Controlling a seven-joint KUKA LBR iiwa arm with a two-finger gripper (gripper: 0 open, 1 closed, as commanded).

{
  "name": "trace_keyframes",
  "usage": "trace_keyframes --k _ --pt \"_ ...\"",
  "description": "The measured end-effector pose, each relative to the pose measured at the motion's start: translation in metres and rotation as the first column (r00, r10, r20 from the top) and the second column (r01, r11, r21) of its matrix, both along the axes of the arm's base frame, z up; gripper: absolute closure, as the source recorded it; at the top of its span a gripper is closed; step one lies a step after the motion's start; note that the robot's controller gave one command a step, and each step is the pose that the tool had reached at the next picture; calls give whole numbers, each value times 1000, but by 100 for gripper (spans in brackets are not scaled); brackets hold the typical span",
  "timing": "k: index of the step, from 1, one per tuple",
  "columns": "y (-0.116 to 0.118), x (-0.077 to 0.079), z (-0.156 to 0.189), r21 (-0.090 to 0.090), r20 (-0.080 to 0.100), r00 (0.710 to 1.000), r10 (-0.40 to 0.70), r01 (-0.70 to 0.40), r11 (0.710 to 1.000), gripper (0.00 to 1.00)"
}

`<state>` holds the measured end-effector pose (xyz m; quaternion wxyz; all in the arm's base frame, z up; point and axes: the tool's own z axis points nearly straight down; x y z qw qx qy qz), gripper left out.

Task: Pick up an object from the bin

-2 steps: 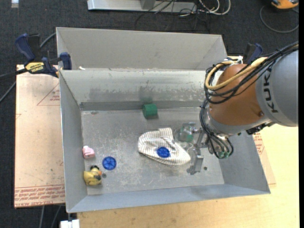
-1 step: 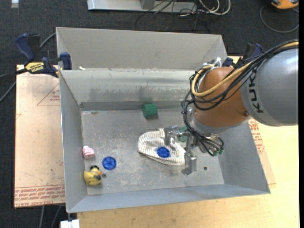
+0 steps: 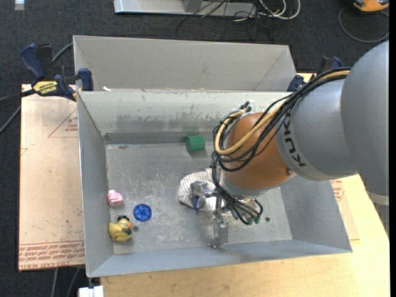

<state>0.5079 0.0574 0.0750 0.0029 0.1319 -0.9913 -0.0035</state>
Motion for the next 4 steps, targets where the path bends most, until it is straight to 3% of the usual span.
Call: trace_keyframes --k 1,2,3,4 --pt "-59 19 -4 -4 12 956 292 -292 956 0" --pt "-23 54 -4 0 4 1000 28 -28 1000 0" --pt "-23 69 24 -3 14 951 308 -308 951 0" --pt "-40 126 14 1 14 976 219 -219 976 0"
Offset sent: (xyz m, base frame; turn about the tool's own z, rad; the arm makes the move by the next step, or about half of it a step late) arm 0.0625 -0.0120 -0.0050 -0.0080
